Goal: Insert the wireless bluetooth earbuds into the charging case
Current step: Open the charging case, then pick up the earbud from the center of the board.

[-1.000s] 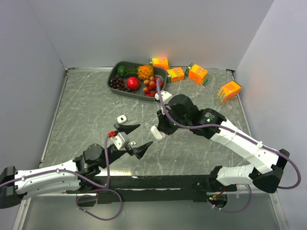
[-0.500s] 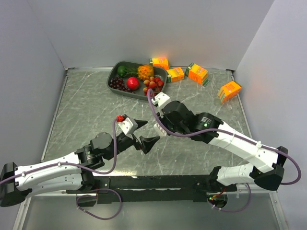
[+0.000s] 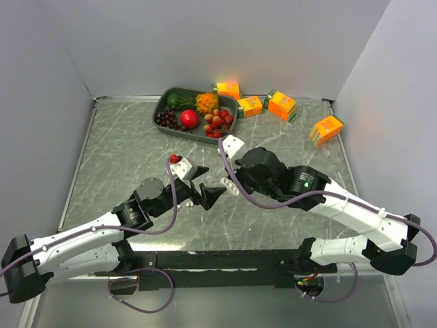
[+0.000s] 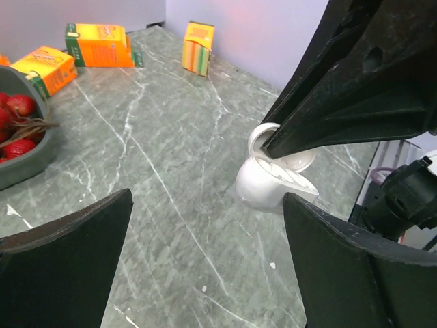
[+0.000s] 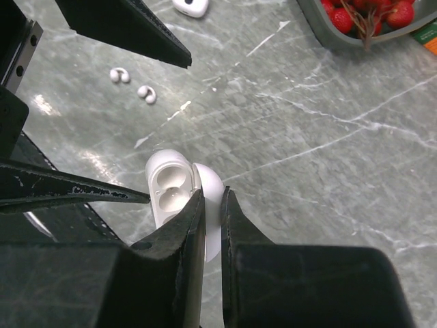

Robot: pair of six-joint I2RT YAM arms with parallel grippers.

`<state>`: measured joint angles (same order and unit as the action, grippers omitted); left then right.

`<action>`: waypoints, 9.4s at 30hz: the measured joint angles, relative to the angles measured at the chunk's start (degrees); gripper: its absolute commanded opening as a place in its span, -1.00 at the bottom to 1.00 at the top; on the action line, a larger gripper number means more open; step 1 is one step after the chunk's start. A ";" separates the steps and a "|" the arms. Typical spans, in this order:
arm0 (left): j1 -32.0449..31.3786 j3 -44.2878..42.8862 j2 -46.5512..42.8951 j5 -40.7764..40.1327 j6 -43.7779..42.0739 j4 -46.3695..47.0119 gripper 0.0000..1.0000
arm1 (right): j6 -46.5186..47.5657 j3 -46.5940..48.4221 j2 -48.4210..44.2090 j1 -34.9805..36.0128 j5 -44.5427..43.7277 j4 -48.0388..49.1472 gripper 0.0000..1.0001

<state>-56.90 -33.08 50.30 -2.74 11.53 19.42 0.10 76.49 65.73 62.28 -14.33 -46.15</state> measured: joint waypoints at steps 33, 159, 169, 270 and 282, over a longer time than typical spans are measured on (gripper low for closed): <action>0.81 -4.28 3.43 5.55 3.21 0.28 0.96 | 1.36 0.00 0.79 4.31 -3.02 0.81 -1.00; 4.85 -5.31 -4.42 32.54 -7.28 -10.23 -0.98 | 21.46 2.67 -1.44 8.09 10.23 5.44 -0.66; 5.05 -2.03 -6.62 30.51 -6.64 -7.37 -0.98 | 19.87 2.69 -1.77 8.35 12.44 5.44 0.10; 5.33 9.25 -48.72 -14.12 -1.86 -26.88 -0.98 | -24.68 -8.24 40.00 -7.17 20.41 35.74 -0.26; 5.33 9.25 -49.35 -14.05 -1.88 -27.65 -0.98 | -23.15 -4.39 43.80 -7.21 20.41 34.47 -0.02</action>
<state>-51.57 -23.83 0.95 -16.80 9.65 -8.23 -23.05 72.10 109.54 55.07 6.09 -11.68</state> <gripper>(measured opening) 0.338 0.465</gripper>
